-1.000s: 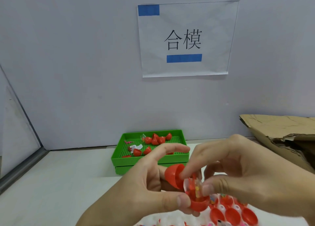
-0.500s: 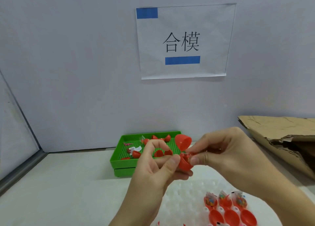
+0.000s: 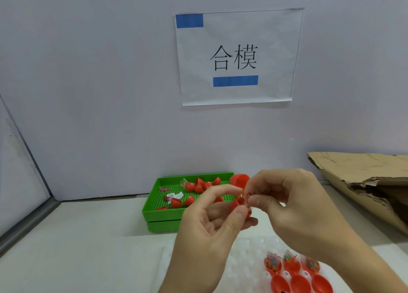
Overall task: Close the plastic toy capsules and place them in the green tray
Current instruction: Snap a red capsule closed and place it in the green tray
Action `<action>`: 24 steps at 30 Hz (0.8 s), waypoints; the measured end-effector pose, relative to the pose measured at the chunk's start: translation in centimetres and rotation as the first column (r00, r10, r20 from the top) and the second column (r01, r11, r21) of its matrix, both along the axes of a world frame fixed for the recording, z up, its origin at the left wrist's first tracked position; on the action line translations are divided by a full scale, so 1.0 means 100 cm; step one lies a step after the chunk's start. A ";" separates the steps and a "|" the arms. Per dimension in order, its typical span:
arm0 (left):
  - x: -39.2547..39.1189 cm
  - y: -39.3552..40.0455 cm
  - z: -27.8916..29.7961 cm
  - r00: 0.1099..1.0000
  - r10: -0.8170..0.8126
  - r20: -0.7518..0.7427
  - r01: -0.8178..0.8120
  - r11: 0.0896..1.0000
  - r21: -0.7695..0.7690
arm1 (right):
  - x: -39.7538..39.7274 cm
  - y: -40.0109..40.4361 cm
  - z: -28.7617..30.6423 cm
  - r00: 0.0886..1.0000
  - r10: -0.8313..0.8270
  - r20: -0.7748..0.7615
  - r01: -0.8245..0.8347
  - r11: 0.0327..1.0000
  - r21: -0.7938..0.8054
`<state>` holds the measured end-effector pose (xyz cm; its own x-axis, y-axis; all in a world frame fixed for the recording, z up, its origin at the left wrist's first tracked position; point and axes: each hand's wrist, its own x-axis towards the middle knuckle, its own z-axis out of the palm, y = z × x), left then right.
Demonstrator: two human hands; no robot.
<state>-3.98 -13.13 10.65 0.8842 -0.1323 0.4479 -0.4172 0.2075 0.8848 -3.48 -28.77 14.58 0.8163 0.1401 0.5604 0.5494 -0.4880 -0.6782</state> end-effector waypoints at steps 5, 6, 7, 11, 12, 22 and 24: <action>0.002 0.002 -0.002 0.999 0.023 0.023 -0.024 0.999 0.024 | 0.001 0.004 -0.003 1.000 0.013 0.010 -0.013 1.000 0.003; 0.002 0.003 -0.001 0.999 0.030 0.027 -0.031 0.999 0.034 | 0.001 0.003 -0.003 1.000 0.012 0.009 -0.012 1.000 0.009; 0.002 0.003 -0.002 0.999 0.039 0.030 -0.040 0.998 0.044 | 0.001 0.003 -0.003 1.000 0.012 0.010 -0.012 1.000 0.014; 0.002 0.003 -0.002 0.996 0.082 0.042 -0.084 0.995 0.055 | 0.000 0.008 -0.003 0.999 0.011 0.050 -0.013 0.999 0.038; 0.003 0.003 -0.002 0.995 0.089 0.039 -0.091 0.995 0.044 | 0.000 0.009 -0.003 0.999 0.008 0.053 -0.011 0.998 0.055; 0.004 0.010 0.006 0.997 0.013 -0.070 -0.025 0.984 -0.174 | 0.003 0.002 -0.003 0.996 0.039 0.085 -0.048 0.994 0.098; 0.001 0.013 0.010 0.987 -0.092 -0.135 0.055 0.966 -0.252 | 0.006 -0.005 -0.003 0.997 0.012 0.071 -0.025 0.982 0.189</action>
<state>-3.85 -11.84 11.69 0.9340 -0.1007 0.3428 -0.2639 0.4523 0.8519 -2.87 -29.28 14.31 0.7730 0.0407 0.6331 0.6058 -0.3434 -0.7177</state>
